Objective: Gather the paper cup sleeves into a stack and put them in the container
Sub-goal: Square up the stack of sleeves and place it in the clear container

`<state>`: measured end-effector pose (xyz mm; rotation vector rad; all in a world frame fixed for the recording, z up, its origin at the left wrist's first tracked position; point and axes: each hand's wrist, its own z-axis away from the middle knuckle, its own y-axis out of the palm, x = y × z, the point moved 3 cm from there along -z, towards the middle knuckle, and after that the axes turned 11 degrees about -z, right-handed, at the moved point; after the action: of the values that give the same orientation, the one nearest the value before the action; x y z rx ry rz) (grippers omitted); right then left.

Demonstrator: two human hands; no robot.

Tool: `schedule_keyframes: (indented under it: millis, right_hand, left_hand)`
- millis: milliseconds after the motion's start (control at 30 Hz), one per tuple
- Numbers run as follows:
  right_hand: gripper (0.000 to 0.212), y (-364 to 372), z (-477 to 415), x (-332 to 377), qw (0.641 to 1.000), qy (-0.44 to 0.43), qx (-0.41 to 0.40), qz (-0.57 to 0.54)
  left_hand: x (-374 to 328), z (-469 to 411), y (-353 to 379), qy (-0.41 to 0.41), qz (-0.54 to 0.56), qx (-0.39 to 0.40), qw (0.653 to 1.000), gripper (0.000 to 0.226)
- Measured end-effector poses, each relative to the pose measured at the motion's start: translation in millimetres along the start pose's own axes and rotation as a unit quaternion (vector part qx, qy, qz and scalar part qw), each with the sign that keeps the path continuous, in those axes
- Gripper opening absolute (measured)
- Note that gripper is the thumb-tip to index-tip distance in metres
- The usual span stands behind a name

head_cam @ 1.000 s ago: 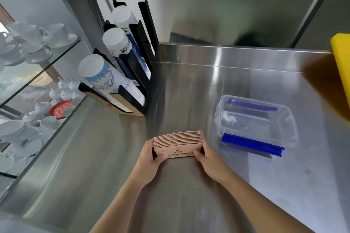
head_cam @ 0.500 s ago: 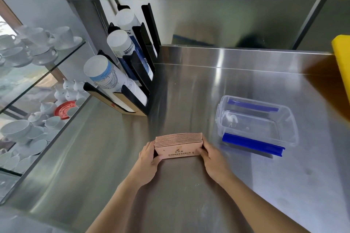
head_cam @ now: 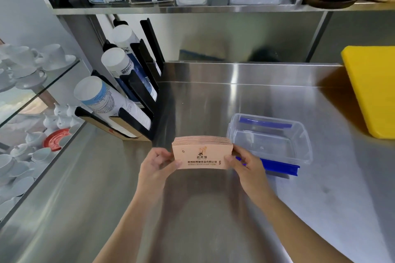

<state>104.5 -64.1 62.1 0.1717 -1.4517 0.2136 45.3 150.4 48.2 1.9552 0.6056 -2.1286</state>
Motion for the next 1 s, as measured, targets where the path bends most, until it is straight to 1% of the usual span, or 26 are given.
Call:
schedule_keyframes:
  millis: [67,133,233,300,367,433,567,667,767,867,1000]
  right_hand:
    - [0.028,-15,-3,12,0.999,-0.014,-0.037,-0.011]
    - [0.026,-31,-7,24,0.996,-0.014,-0.068,-0.059]
    - [0.018,-57,-12,39,0.985,-0.002,-0.130,-0.111]
    - [0.013,-74,-16,46,0.978,0.009,-0.171,-0.115]
    - [0.008,-89,-20,52,0.974,0.020,-0.197,-0.112]
    - [0.003,-102,-24,55,0.970,0.042,-0.211,-0.116]
    - [0.016,-124,-37,44,0.957,0.105,-0.233,-0.136]
    - [0.011,-135,-48,32,0.948,0.152,-0.238,-0.145]
    - [0.020,-140,-60,20,0.947,0.182,-0.242,-0.111]
    - [0.024,-137,-70,14,0.944,0.206,-0.248,-0.072]
    - [0.020,-134,-81,7,0.941,0.230,-0.243,-0.049]
  left_hand:
    - [-16,-5,15,0.008,0.010,0.007,1.000,0.029]
    - [-32,-11,32,0.012,0.011,0.012,1.000,0.030]
    - [-51,-19,62,0.009,-0.017,0.009,1.000,0.035]
    - [-60,-24,84,0.008,-0.043,0.010,0.999,0.038]
    - [-70,-28,106,0.000,-0.061,0.015,0.998,0.036]
    - [-75,-33,124,-0.012,-0.072,0.026,0.997,0.034]
    - [-76,-44,154,-0.065,-0.108,0.044,0.991,0.025]
    - [-73,-51,172,-0.099,-0.145,0.061,0.982,0.020]
    - [-66,-58,185,-0.144,-0.166,0.089,0.971,0.020]
    - [-65,-62,195,-0.177,-0.223,0.105,0.953,0.007]
    - [-65,-68,204,-0.206,-0.250,0.122,0.938,0.021]
